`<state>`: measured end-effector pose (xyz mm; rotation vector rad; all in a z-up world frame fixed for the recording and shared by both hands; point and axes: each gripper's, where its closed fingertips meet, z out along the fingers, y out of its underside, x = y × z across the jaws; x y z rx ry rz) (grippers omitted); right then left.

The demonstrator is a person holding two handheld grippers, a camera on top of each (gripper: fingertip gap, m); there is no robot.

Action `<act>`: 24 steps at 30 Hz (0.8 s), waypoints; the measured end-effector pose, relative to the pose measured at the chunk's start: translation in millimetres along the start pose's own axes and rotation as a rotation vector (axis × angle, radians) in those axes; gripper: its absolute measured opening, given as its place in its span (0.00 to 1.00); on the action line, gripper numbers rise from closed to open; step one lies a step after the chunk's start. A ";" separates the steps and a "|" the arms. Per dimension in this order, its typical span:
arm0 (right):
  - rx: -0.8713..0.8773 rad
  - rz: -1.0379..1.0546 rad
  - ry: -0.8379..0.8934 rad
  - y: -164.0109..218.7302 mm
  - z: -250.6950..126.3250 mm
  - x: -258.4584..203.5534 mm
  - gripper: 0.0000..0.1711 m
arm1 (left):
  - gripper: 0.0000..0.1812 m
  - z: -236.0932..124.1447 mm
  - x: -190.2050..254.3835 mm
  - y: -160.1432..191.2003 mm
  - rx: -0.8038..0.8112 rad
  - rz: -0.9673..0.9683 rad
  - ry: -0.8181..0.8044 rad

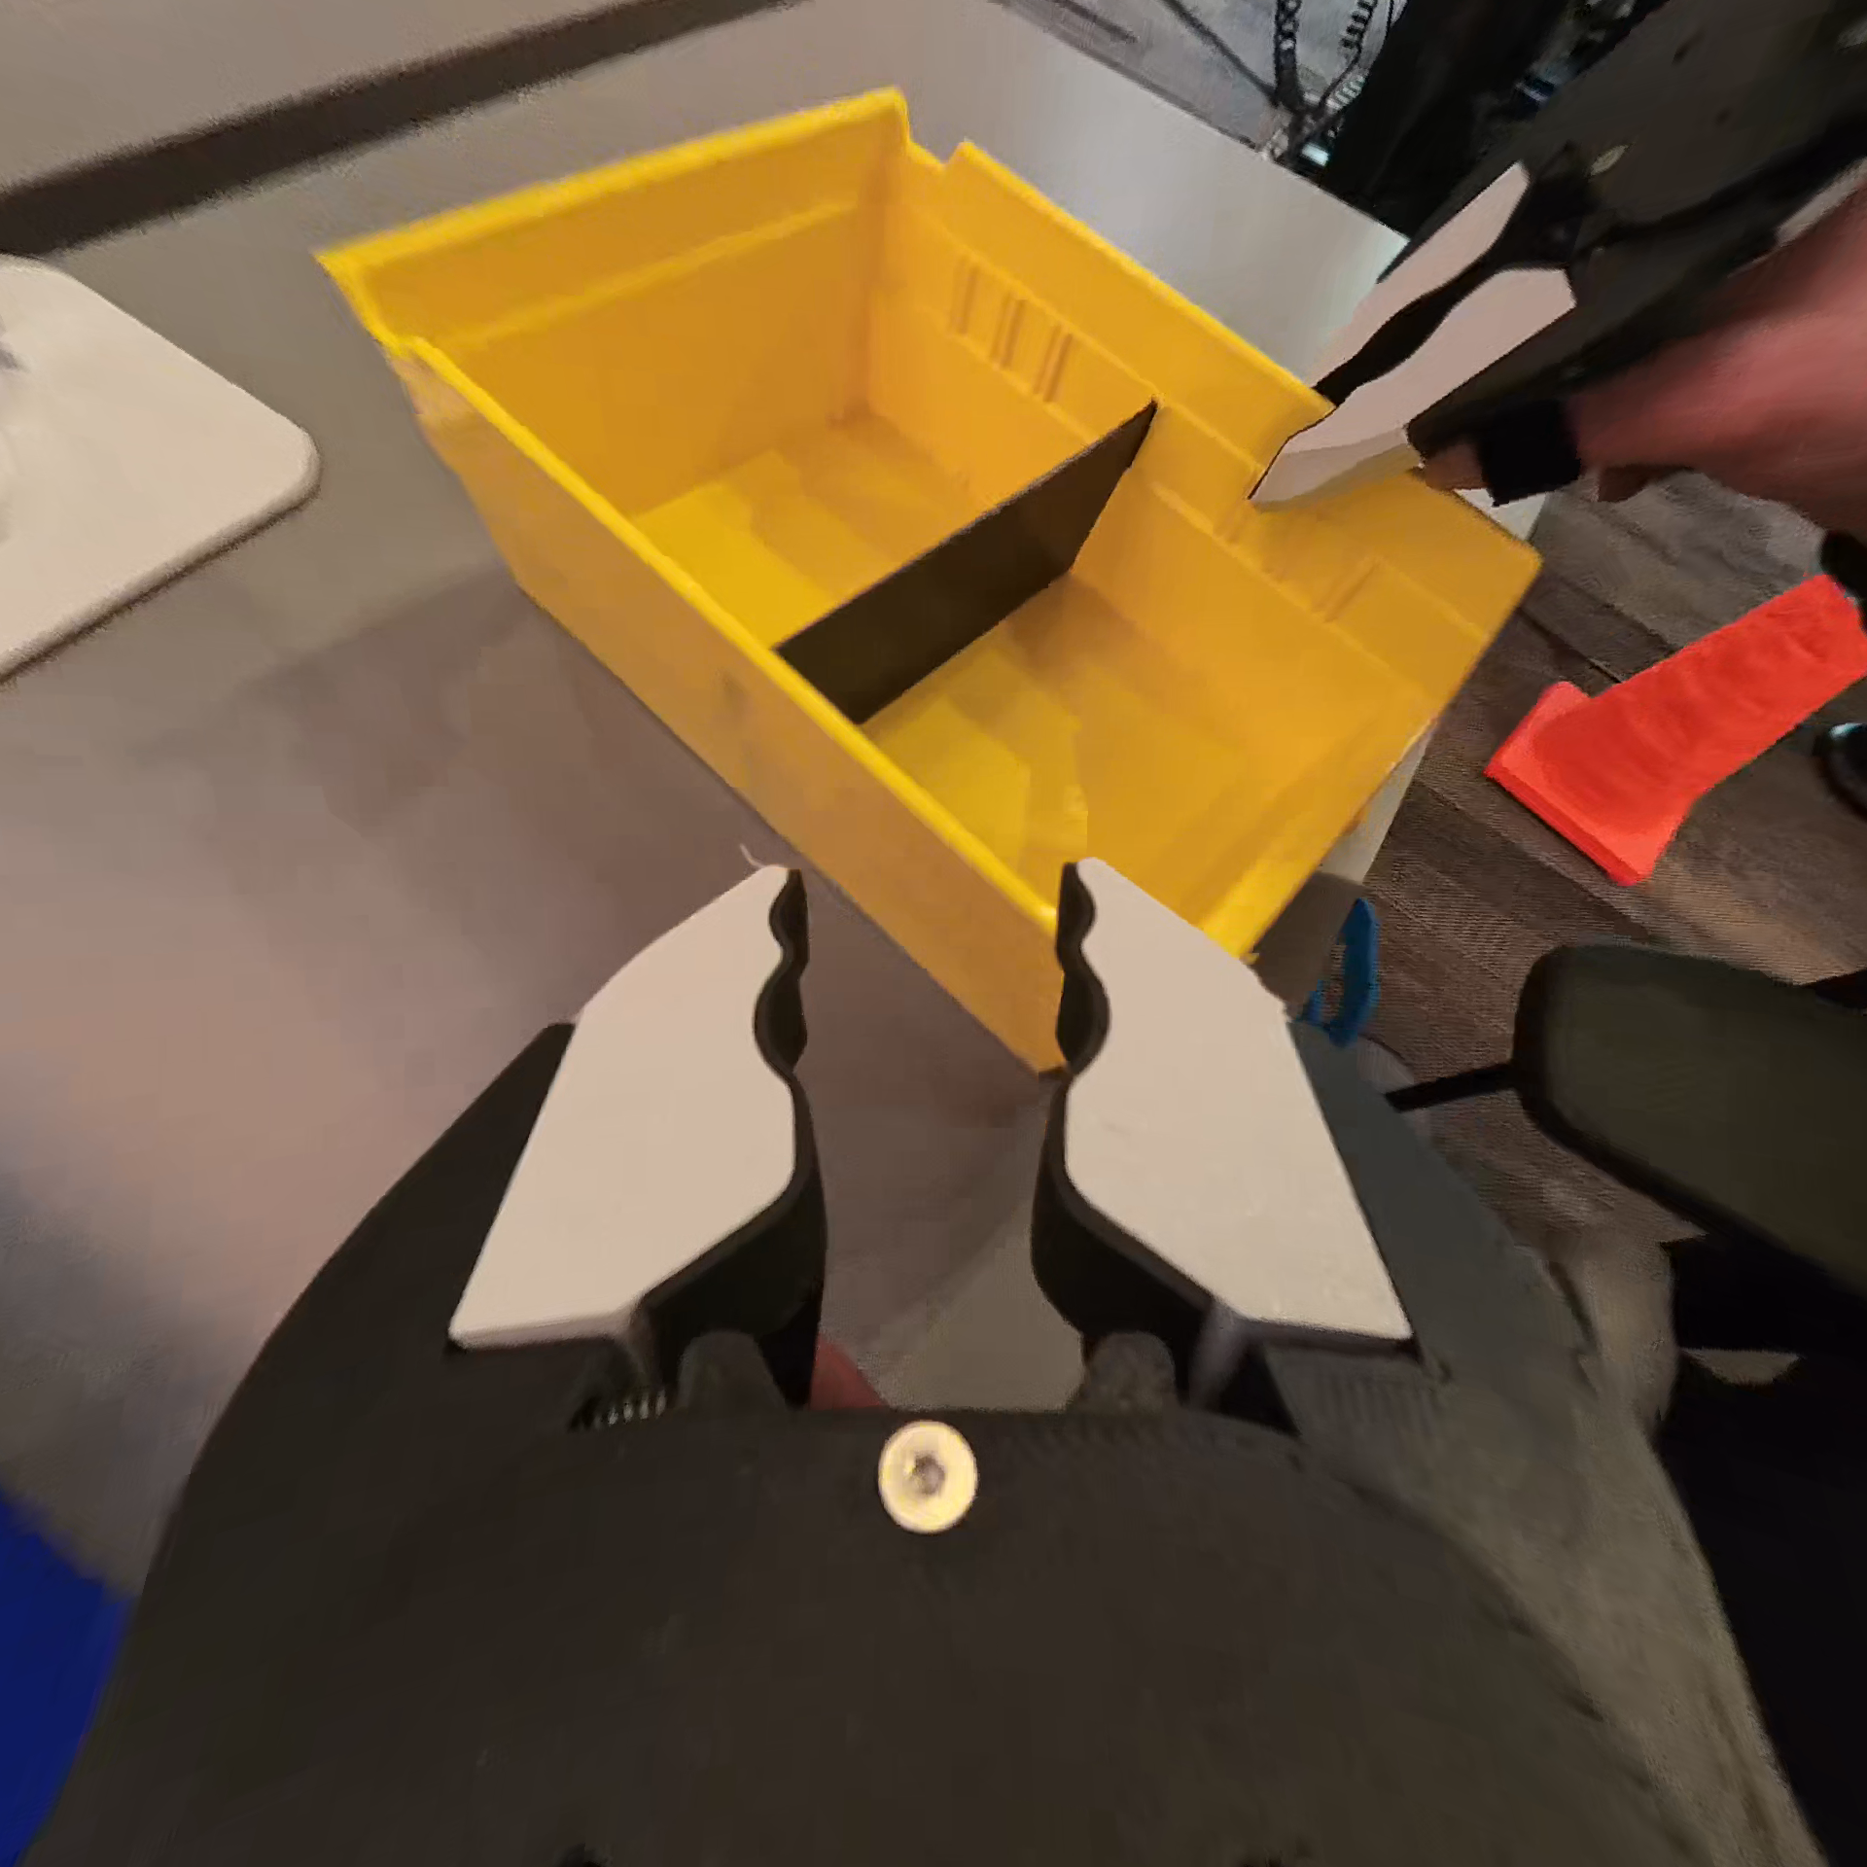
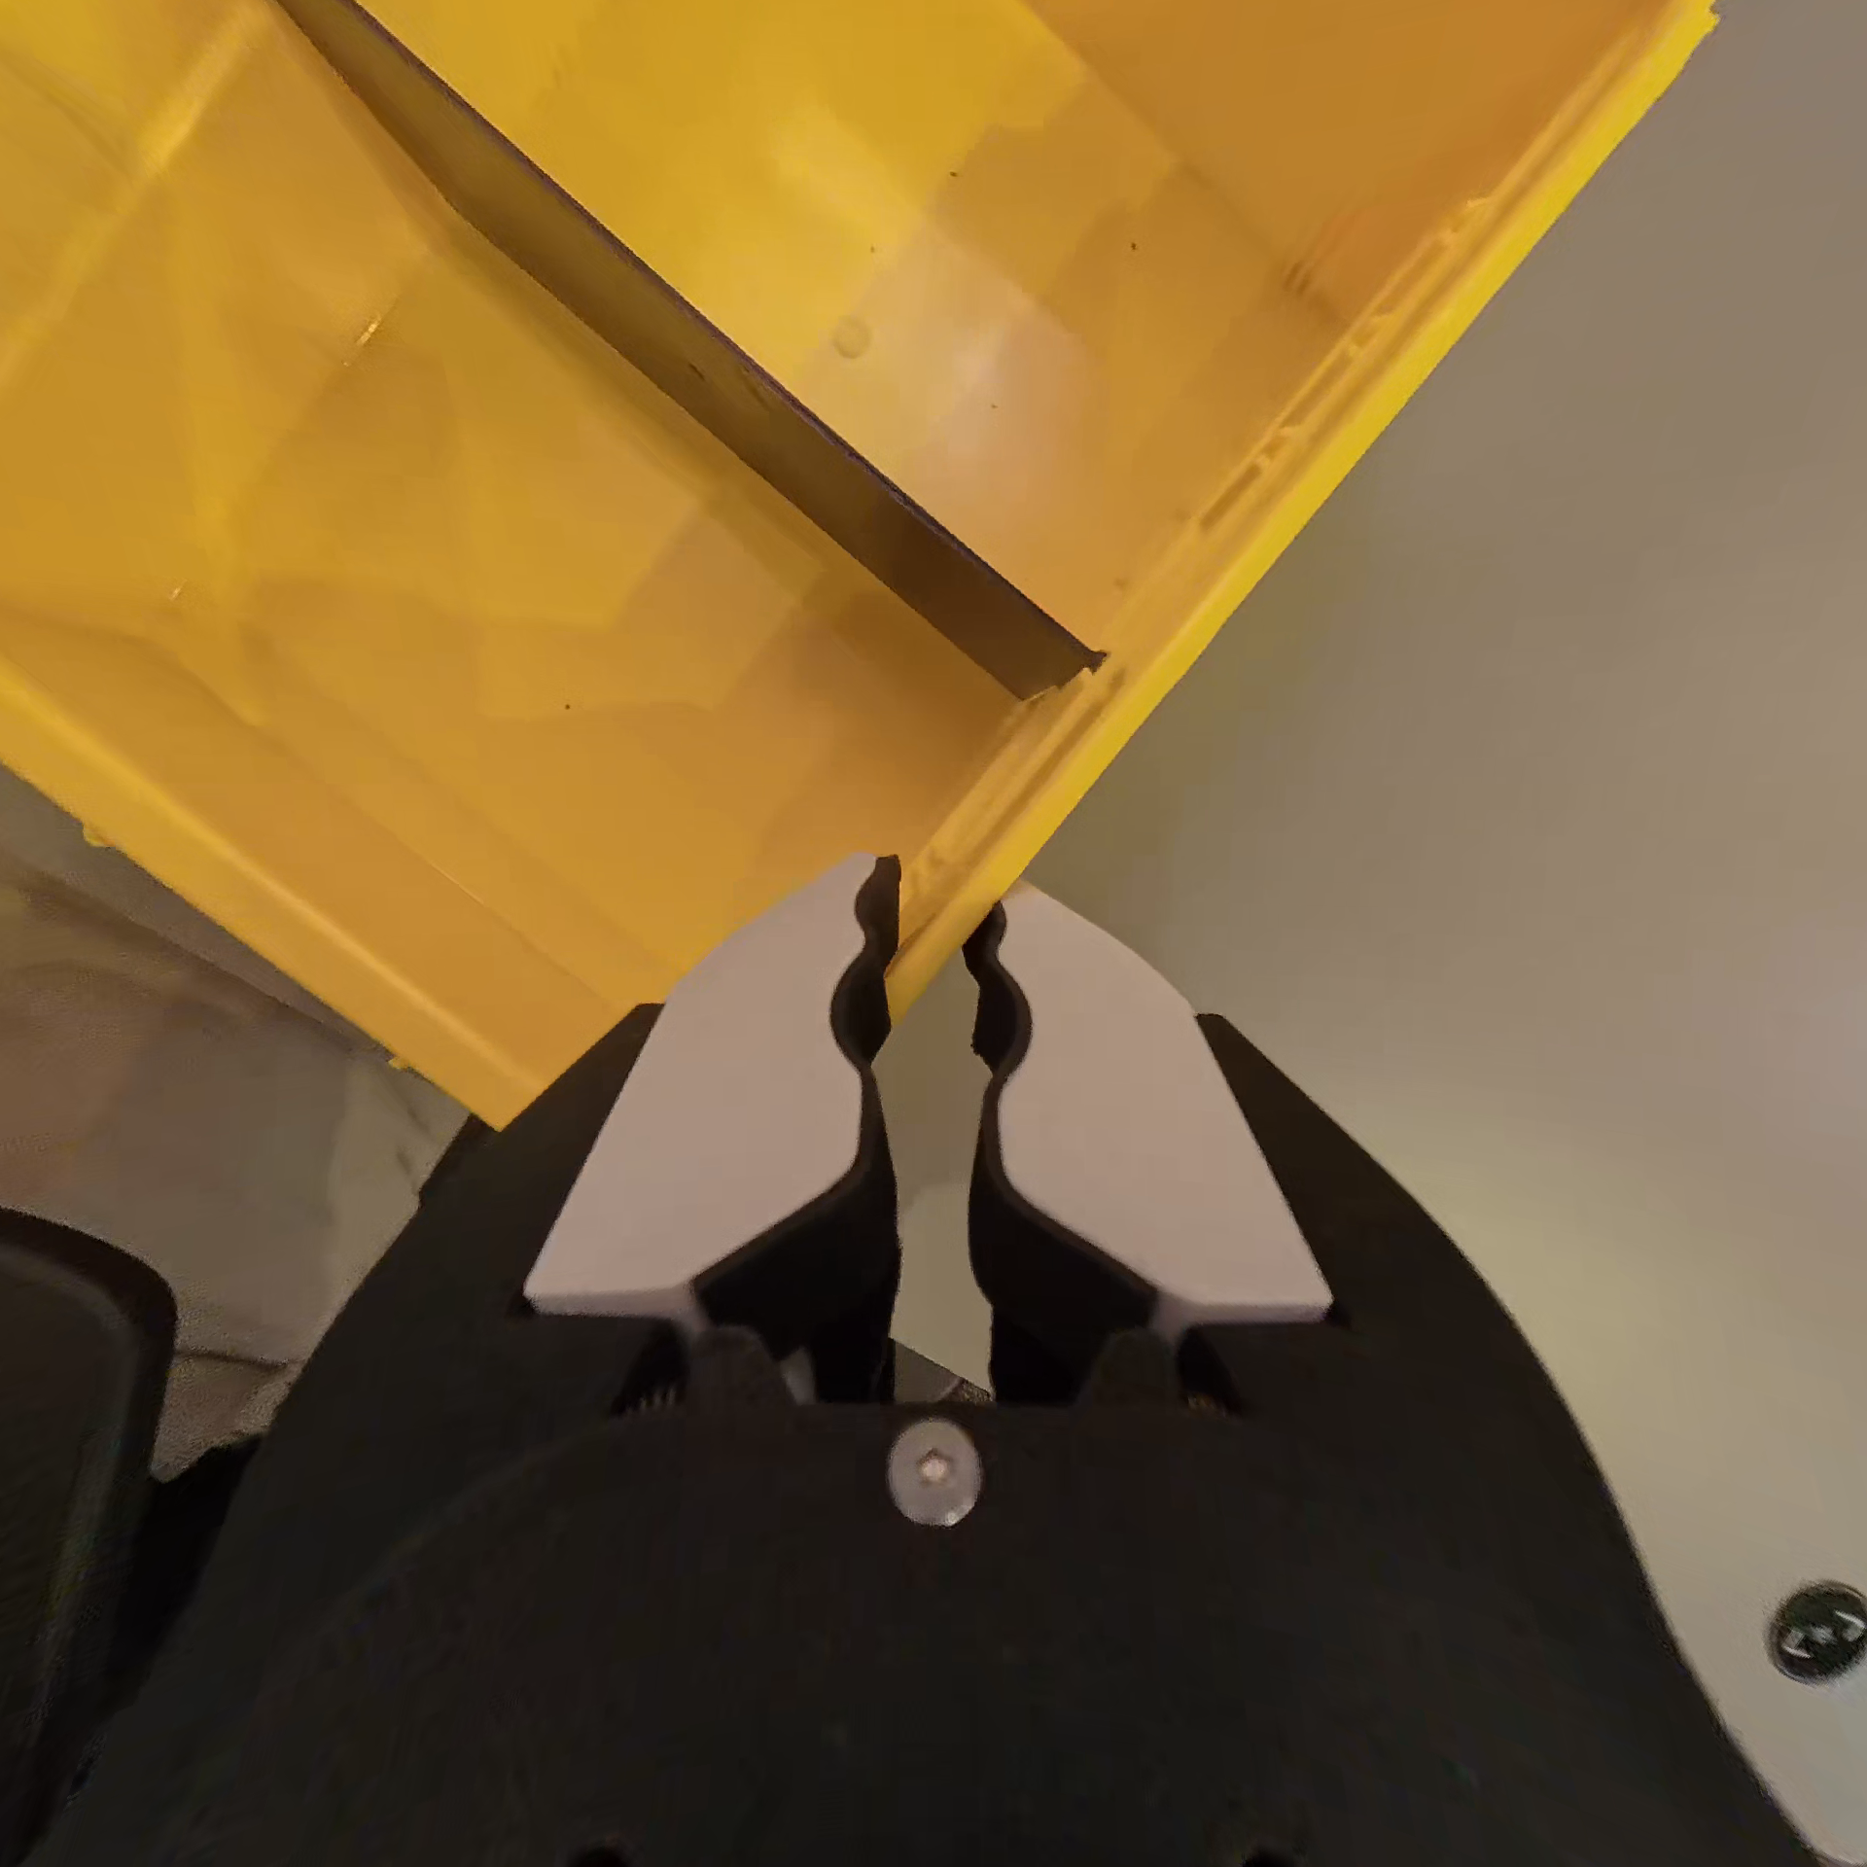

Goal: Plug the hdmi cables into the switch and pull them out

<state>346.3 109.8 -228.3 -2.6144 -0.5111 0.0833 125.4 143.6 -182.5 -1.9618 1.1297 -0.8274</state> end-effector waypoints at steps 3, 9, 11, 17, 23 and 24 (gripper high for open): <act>-0.049 -0.025 0.035 4.4 -1.1 13.6 0.06 | 0.23 -53.2 -35.8 -8.9 0.052 0.042 -0.133; -0.106 -0.051 0.064 11.1 -3.6 38.6 0.06 | 0.26 -193.4 -167.1 22.0 -0.003 0.044 -0.615; -0.129 -0.049 0.076 14.2 -4.8 47.6 0.06 | 0.28 -231.3 -202.7 54.2 -0.058 -0.042 -0.709; -0.148 -0.020 0.103 24.2 -9.6 70.4 0.06 | 0.32 -274.4 -256.5 153.7 -0.193 -0.186 -0.846; -0.164 -0.013 0.130 33.9 -14.1 89.1 0.07 | 0.07 -254.4 -271.5 181.1 -0.196 -0.254 -0.791; -0.164 -0.009 0.130 35.4 -14.8 92.0 0.06 | 0.07 -255.8 -273.0 181.7 -0.209 -0.236 -0.797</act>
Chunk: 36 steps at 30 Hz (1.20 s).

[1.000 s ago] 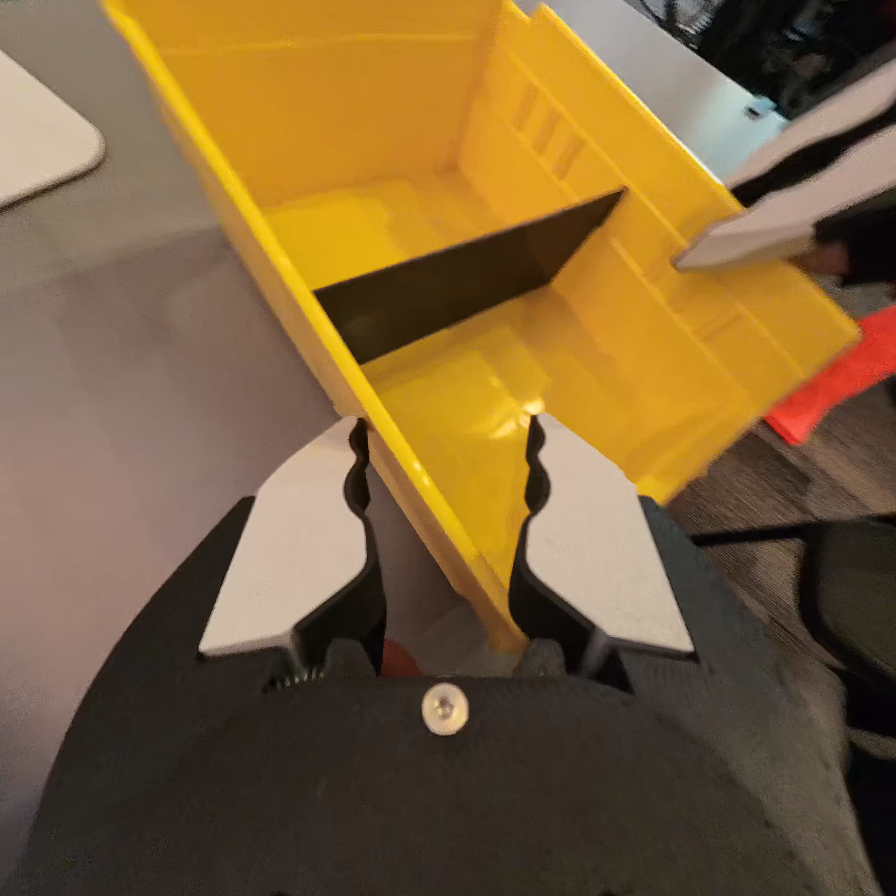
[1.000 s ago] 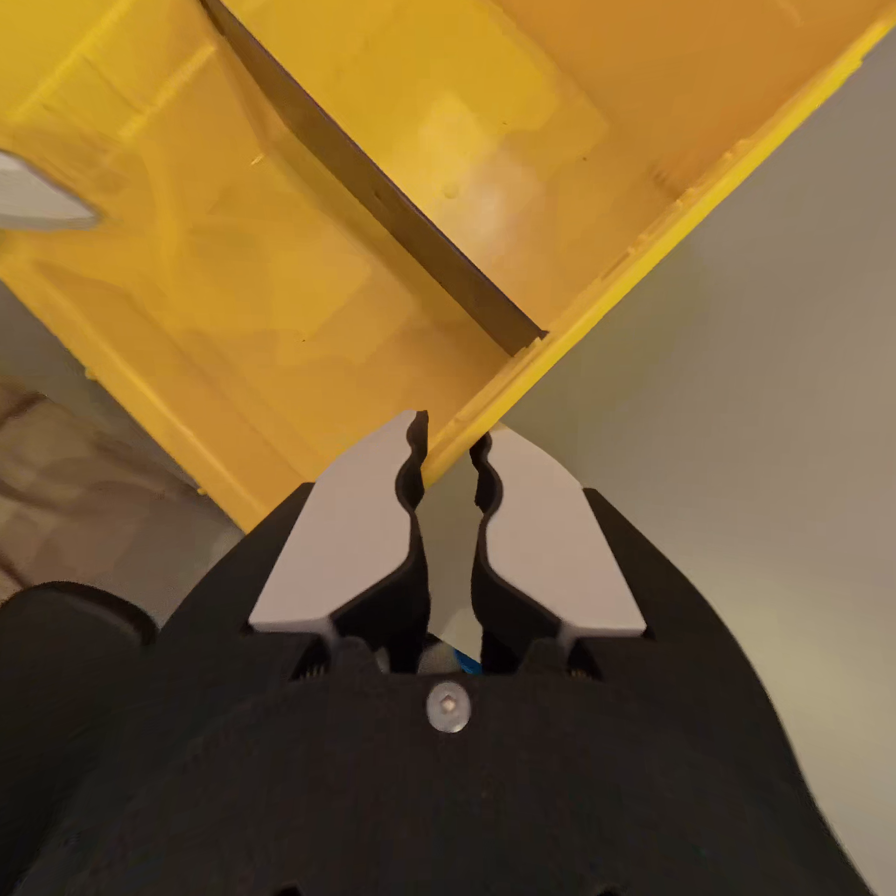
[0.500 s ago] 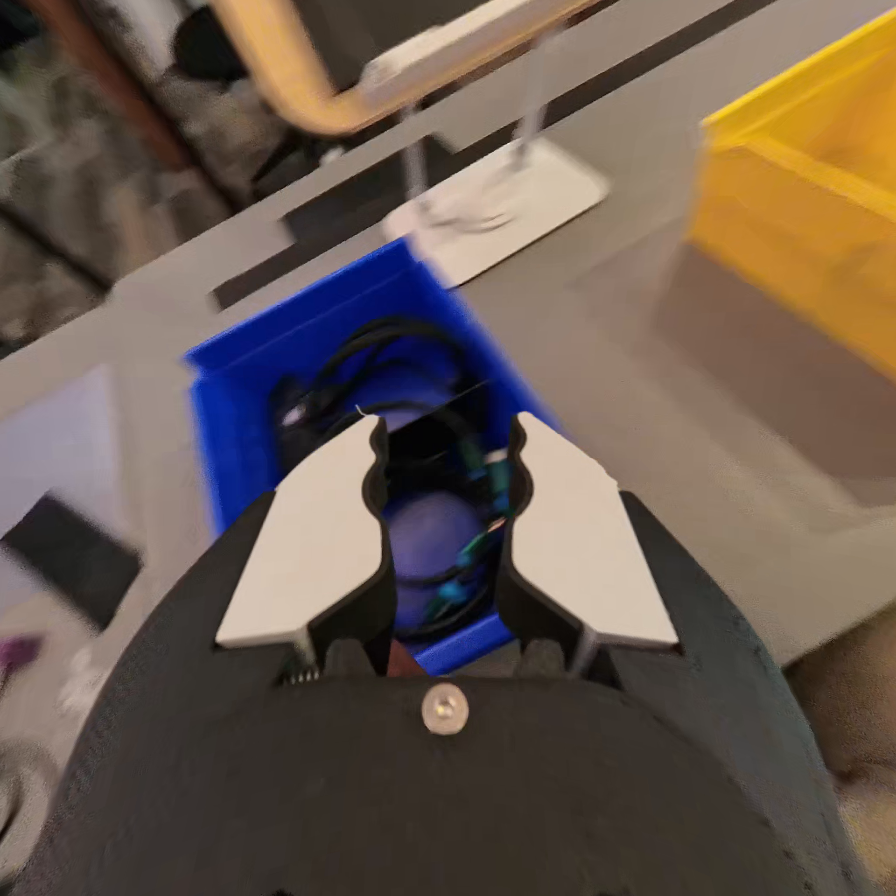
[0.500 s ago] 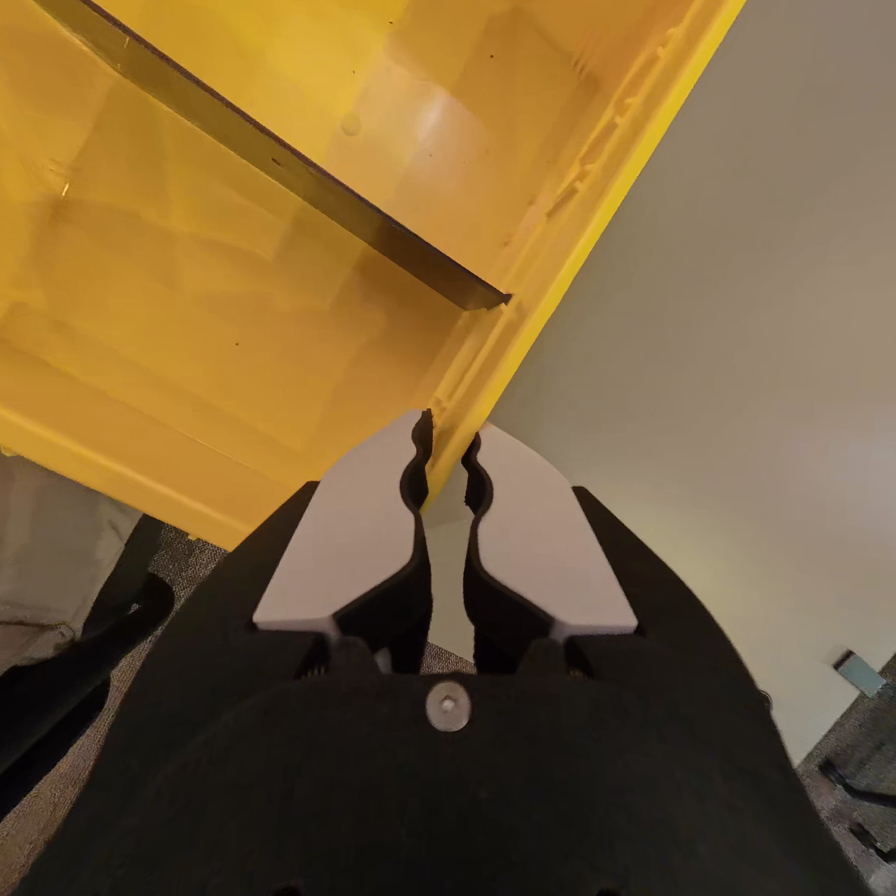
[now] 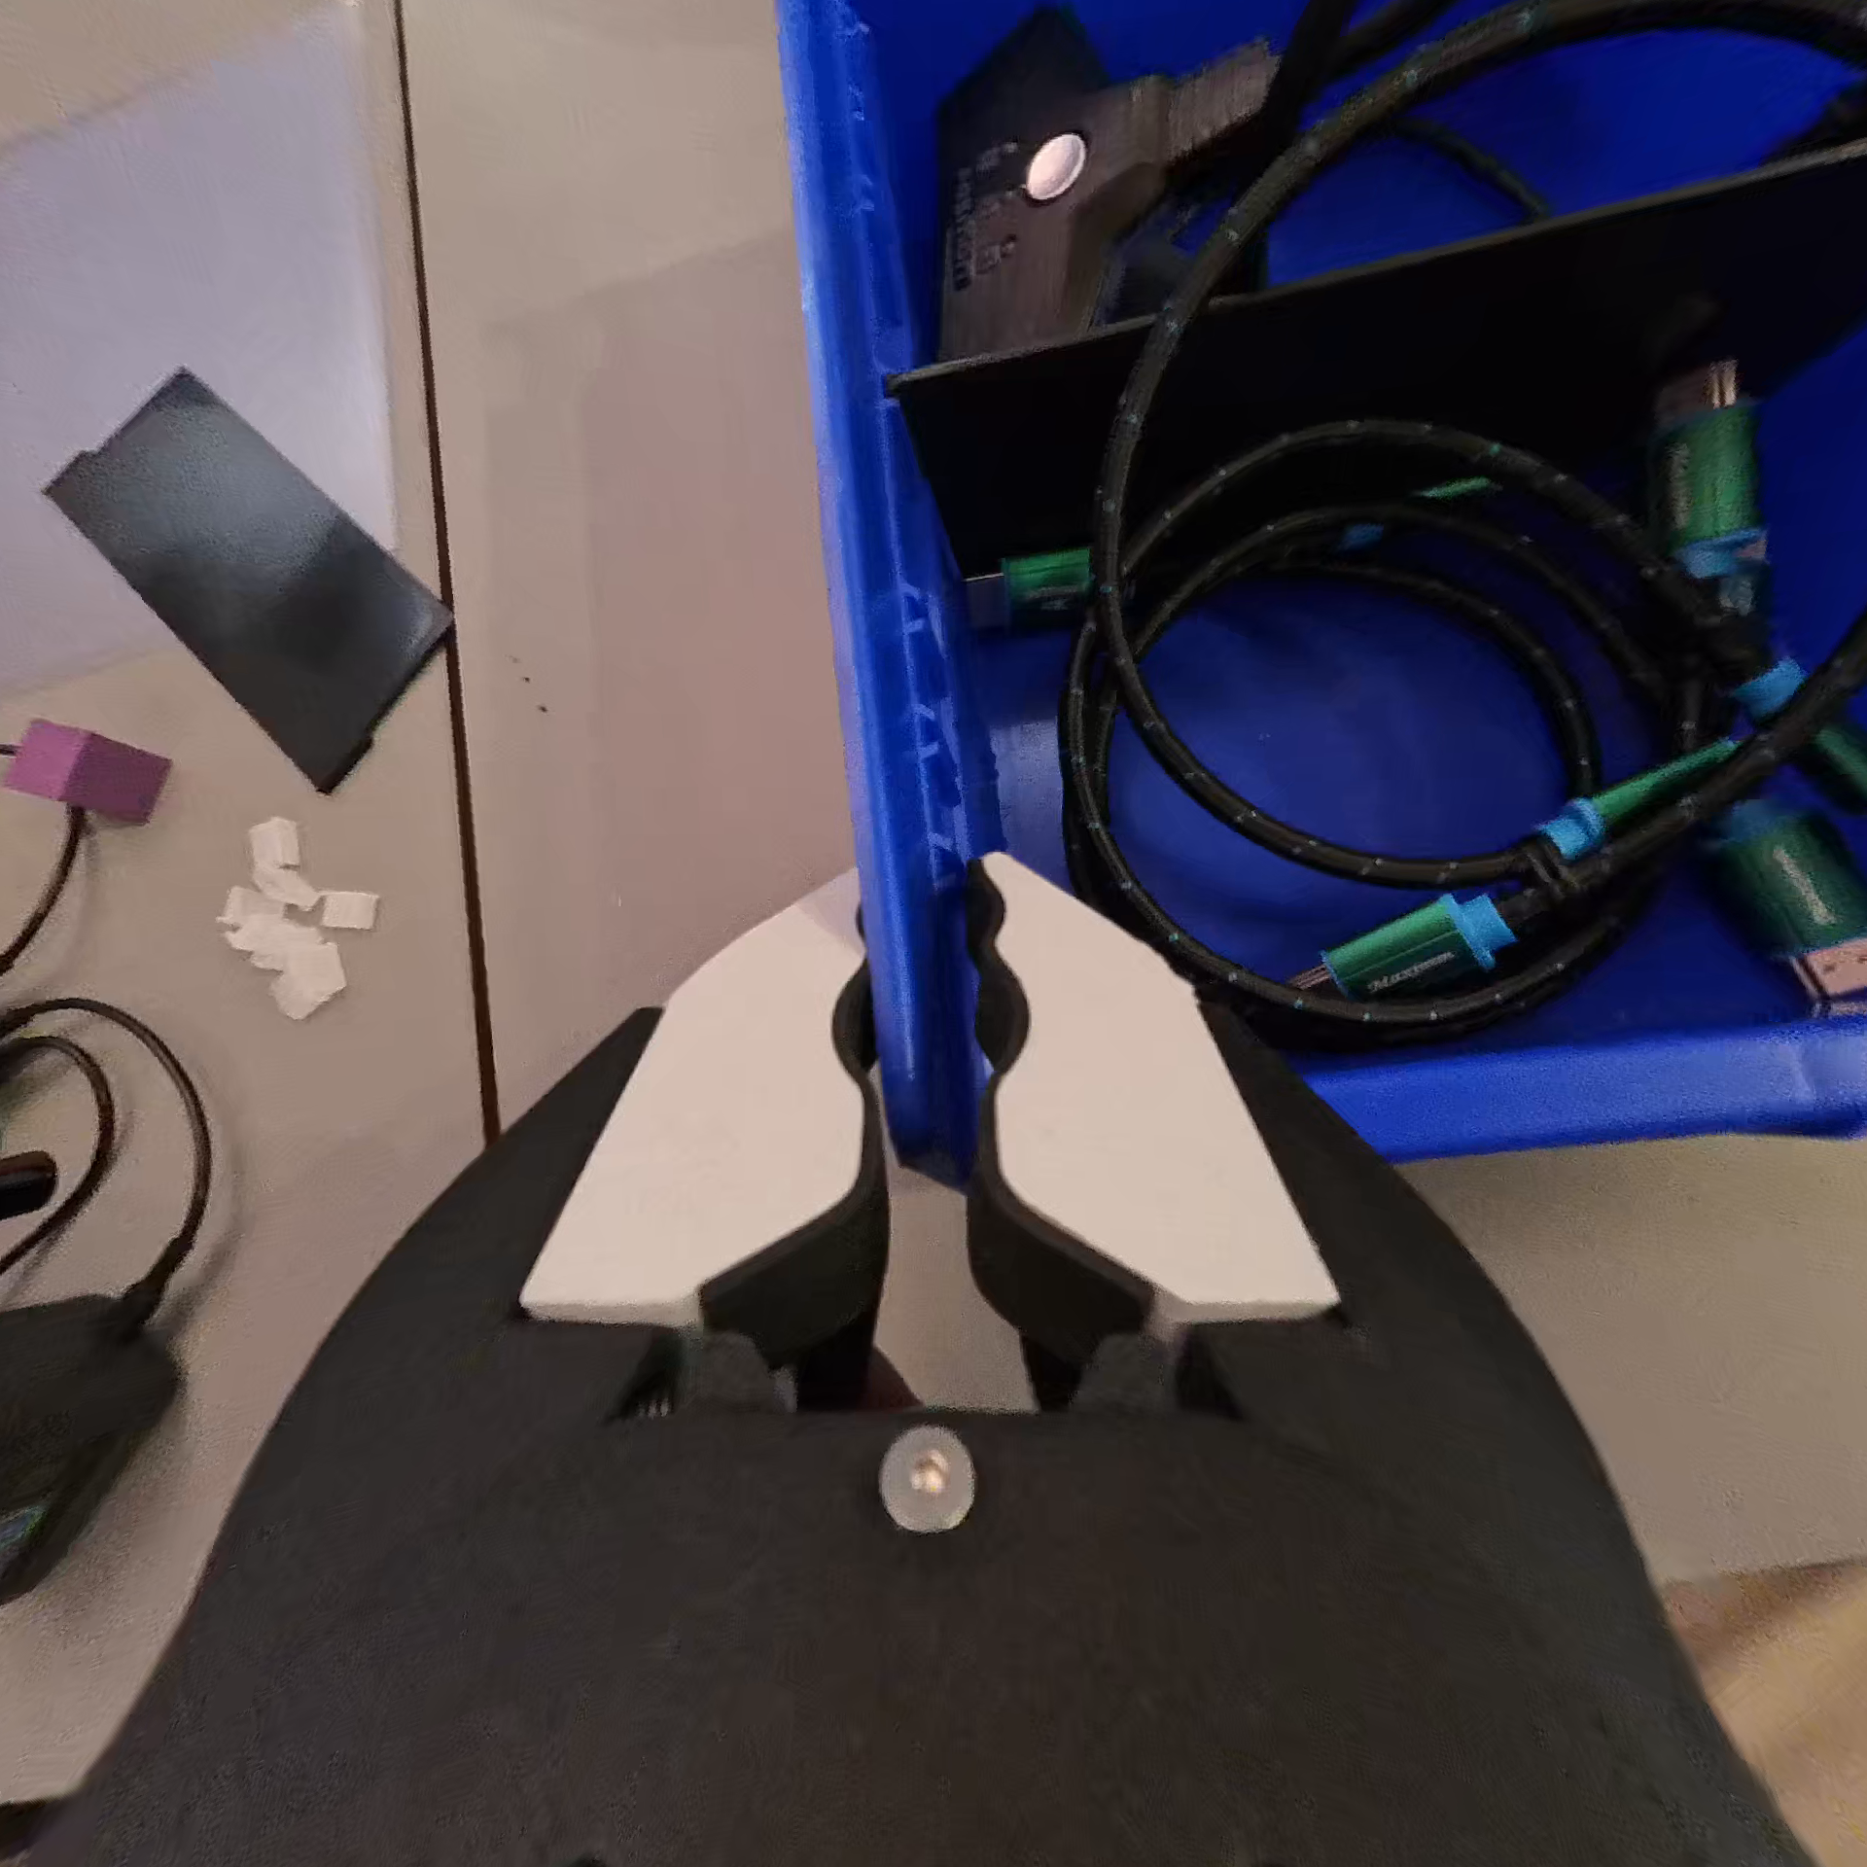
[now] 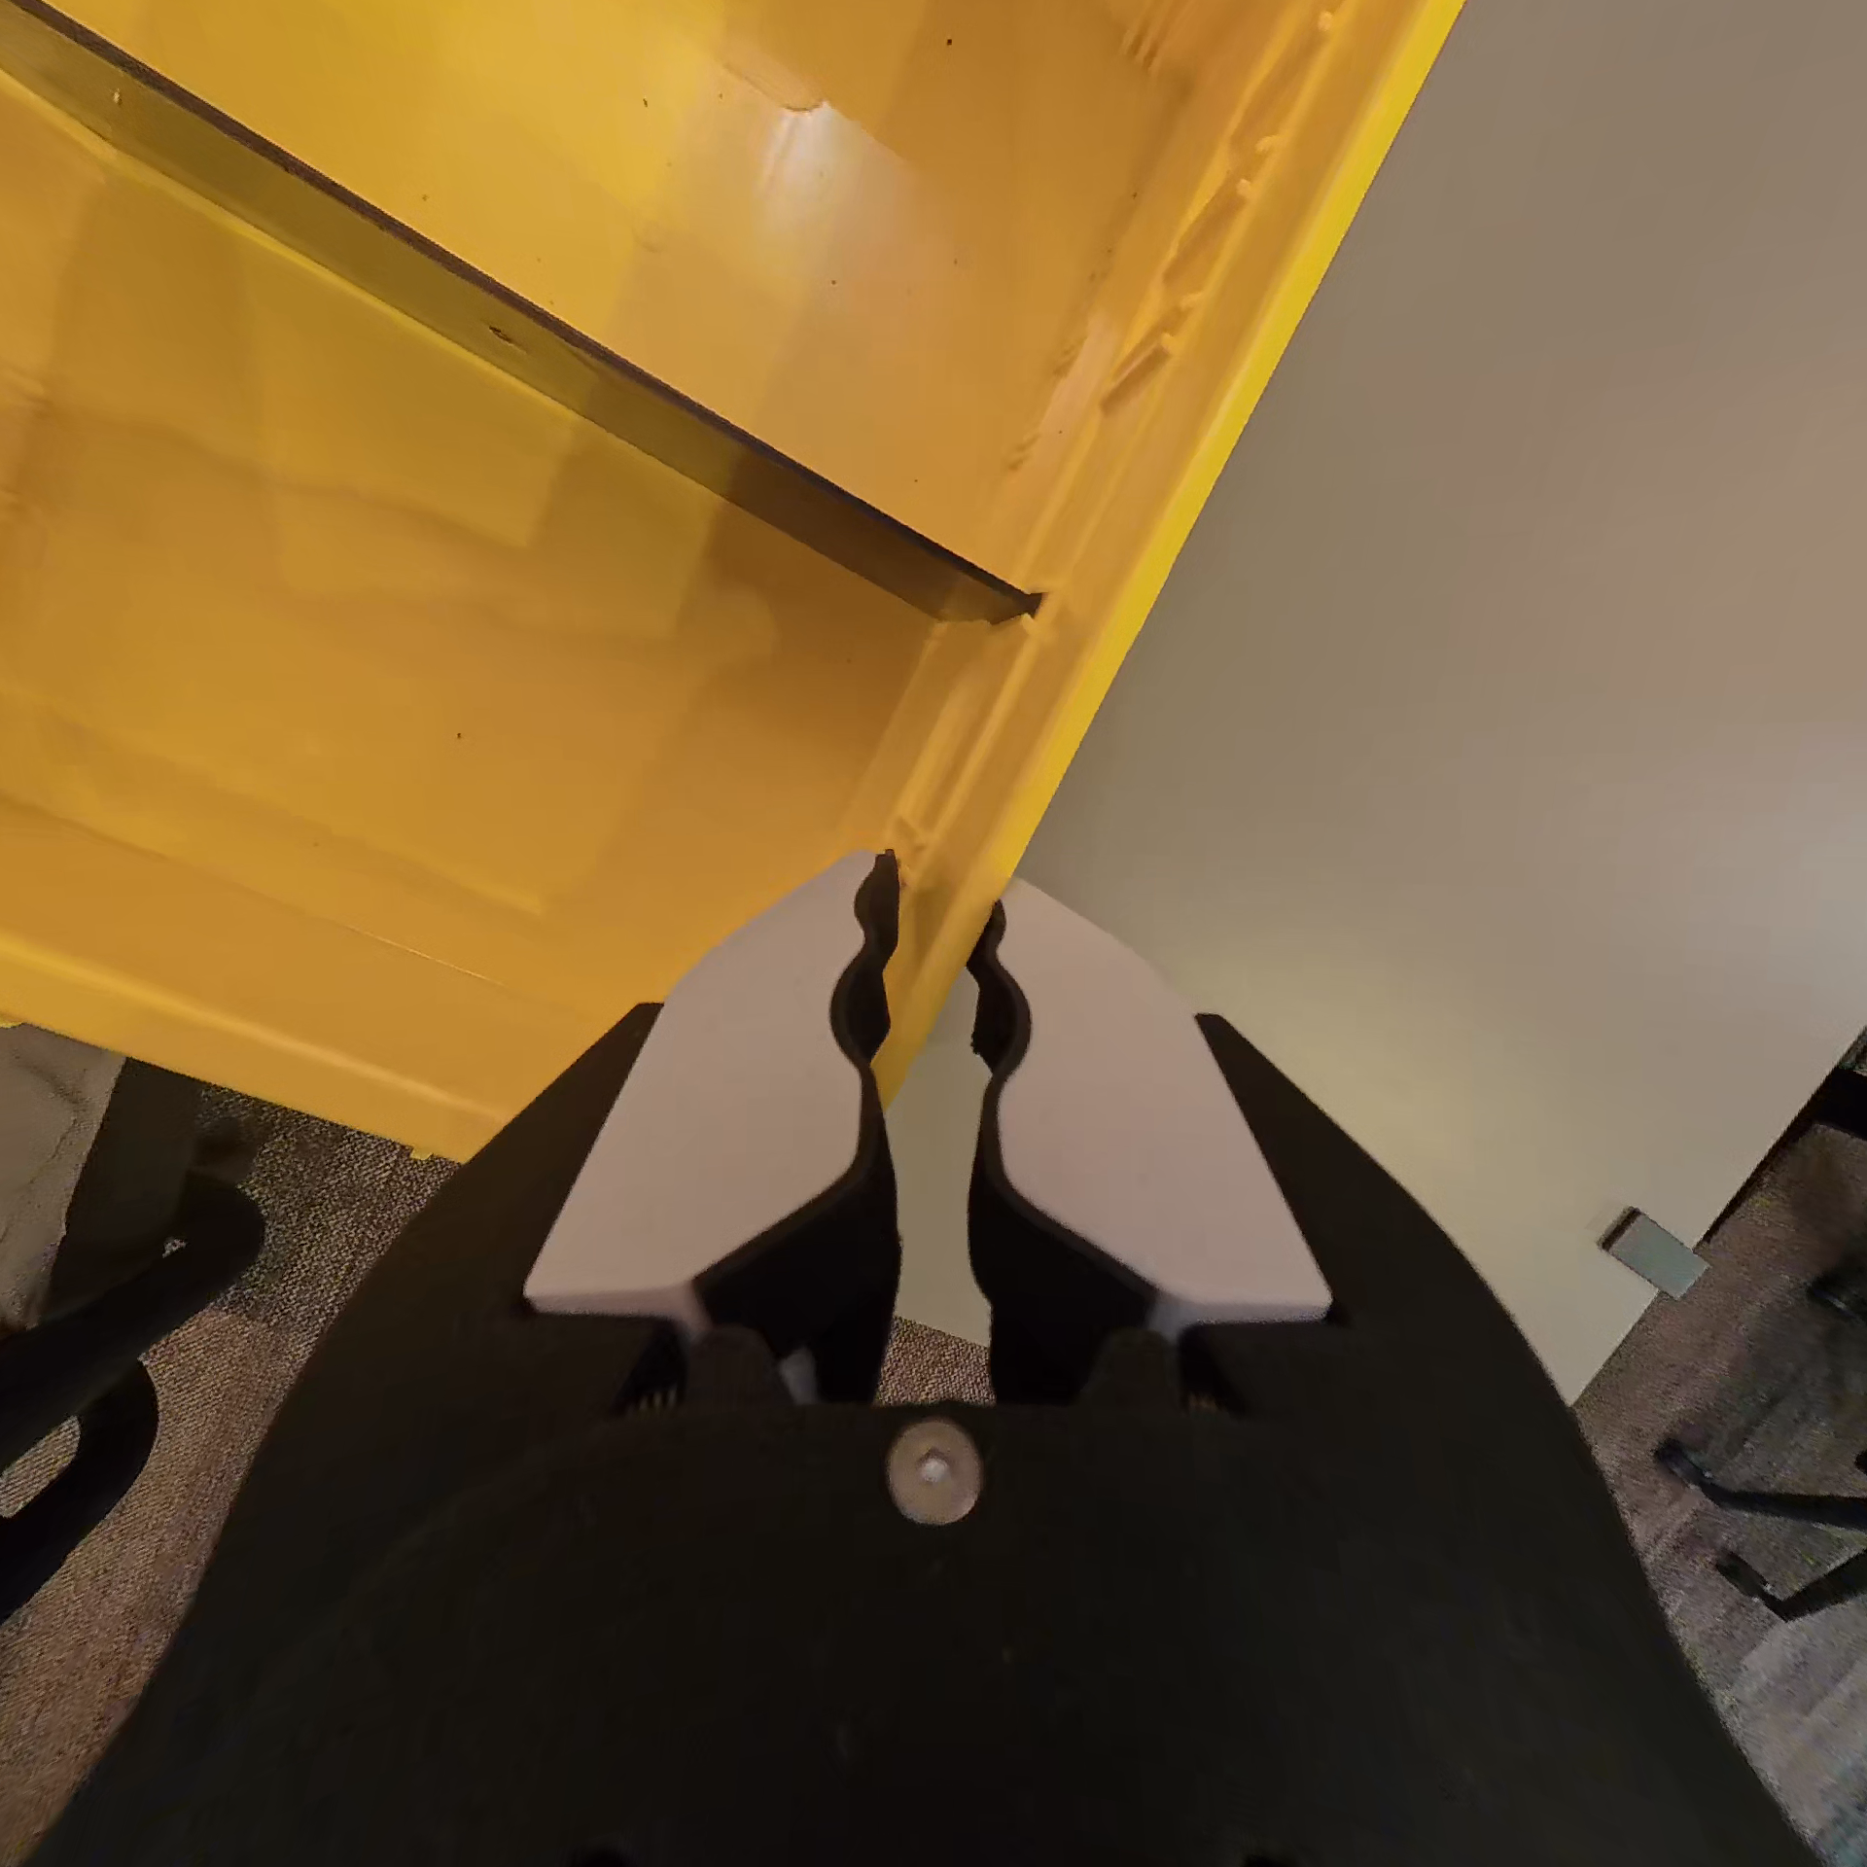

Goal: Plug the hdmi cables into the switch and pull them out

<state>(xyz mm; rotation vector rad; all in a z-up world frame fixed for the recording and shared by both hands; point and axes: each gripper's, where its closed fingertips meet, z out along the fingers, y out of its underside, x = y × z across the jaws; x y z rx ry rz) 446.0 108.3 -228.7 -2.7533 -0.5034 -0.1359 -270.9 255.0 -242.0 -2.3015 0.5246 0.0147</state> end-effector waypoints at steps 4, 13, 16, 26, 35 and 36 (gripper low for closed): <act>-0.014 0.015 0.022 8.5 -0.2 16.9 0.07 | 0.04 -5.0 -1.2 6.3 0.015 -0.122 0.070; -0.027 0.036 0.037 28.0 -0.9 52.4 0.07 | 0.03 -23.0 -32.4 33.7 0.001 -0.121 0.014; -0.029 0.051 0.040 35.6 -1.7 62.9 0.07 | 0.03 -26.5 -42.8 40.2 -0.001 -0.127 0.007; -0.036 0.083 0.169 46.7 -8.2 83.4 0.19 | 0.16 -32.1 -58.5 45.2 0.030 -0.094 -0.055; 0.243 0.018 0.339 2.8 -70.3 51.3 0.25 | 0.18 -71.8 -75.7 -26.0 0.231 0.123 -0.165; 0.278 0.001 0.337 -4.5 -76.4 41.7 0.24 | 0.17 -71.2 -70.8 -37.9 0.240 0.185 -0.148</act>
